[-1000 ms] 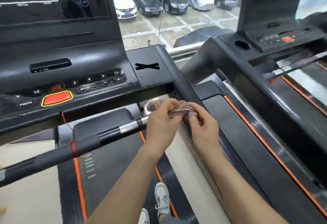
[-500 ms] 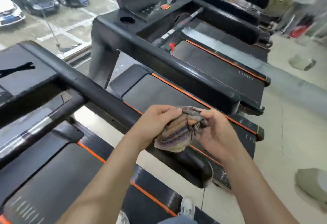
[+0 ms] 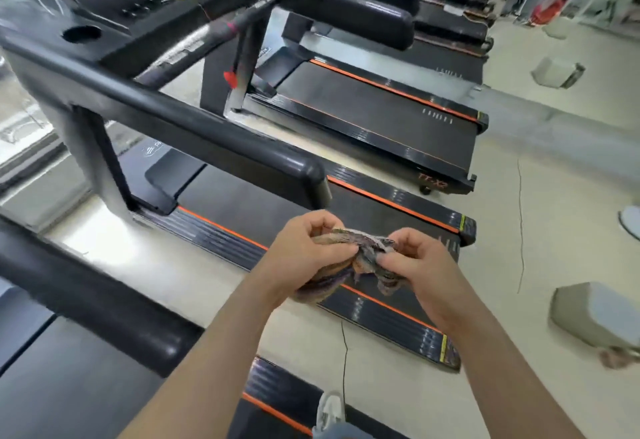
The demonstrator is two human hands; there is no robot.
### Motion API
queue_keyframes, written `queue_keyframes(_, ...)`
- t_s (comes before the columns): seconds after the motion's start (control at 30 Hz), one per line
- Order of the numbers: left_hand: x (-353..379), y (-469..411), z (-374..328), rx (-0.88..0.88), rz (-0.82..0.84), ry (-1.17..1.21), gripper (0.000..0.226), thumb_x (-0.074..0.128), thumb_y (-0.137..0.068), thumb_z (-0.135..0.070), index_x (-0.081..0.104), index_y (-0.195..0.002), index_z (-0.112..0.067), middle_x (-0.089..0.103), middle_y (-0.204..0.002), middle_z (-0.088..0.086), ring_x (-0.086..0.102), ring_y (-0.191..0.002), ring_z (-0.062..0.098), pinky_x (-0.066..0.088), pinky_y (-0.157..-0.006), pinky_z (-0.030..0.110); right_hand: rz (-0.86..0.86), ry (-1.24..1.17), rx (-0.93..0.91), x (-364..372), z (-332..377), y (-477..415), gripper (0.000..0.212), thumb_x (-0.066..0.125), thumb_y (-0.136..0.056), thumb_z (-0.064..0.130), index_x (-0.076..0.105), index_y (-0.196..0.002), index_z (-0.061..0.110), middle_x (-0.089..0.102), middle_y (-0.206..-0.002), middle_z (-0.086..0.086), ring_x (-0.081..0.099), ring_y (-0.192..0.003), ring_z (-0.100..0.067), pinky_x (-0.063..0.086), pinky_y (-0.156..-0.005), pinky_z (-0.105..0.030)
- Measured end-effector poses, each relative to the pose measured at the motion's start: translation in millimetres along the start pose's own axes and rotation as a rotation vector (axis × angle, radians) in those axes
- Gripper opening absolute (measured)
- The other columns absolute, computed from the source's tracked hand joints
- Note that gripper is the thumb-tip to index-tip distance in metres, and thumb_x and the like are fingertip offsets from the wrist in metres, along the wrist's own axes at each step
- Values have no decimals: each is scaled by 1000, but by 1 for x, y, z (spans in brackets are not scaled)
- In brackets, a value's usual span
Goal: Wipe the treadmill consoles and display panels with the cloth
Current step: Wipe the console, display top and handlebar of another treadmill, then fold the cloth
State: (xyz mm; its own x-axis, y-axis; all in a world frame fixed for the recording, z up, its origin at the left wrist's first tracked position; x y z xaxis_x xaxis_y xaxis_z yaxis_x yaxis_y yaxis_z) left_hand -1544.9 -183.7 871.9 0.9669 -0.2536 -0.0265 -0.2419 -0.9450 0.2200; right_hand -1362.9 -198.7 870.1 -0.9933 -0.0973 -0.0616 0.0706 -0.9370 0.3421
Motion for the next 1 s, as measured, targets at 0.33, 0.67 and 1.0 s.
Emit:
queue_keyframes(0.33, 38, -59, -28, -28, -259, -114, 14, 64, -90, -29, 68, -82, -18, 69, -73, -1, 63, -68, 10, 47, -61, 25, -106, 171, -106, -57, 23, -53, 17, 65, -89, 14, 71, -74, 20, 66, -66, 9, 59, -63, -5, 48, -62, -22)
queue_keyframes(0.67, 28, -102, -53, 18, -156, -107, 13, 63, -91, -24, 73, -86, -18, 72, -76, -2, 69, -73, 13, 55, -64, 27, -272, 732, -349, -91, 60, -102, 13, 61, -91, 24, 72, -84, 26, 64, -81, 7, 58, -79, -11, 41, -65, -21)
queue_keyframes(1.0, 101, -167, -83, 88, 2, -26, 13, 62, -92, -23, 71, -85, -17, 67, -71, -6, 60, -66, 9, 46, -65, 26, -489, 98, -102, -169, 63, -99, 25, 57, -95, 27, 64, -75, 15, 62, -71, 0, 58, -68, -13, 51, -60, -34)
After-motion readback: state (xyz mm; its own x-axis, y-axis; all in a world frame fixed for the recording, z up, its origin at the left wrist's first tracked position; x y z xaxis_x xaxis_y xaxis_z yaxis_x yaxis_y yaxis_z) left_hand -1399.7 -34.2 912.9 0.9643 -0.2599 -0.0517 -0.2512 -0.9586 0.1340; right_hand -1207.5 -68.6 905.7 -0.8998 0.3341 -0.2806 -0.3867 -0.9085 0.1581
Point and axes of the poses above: each hand's wrist, its own y-axis away from the middle knuckle, its own x-axis out of the palm, z = x × y, the point moved 4 cm from there along -y, towards the middle knuckle
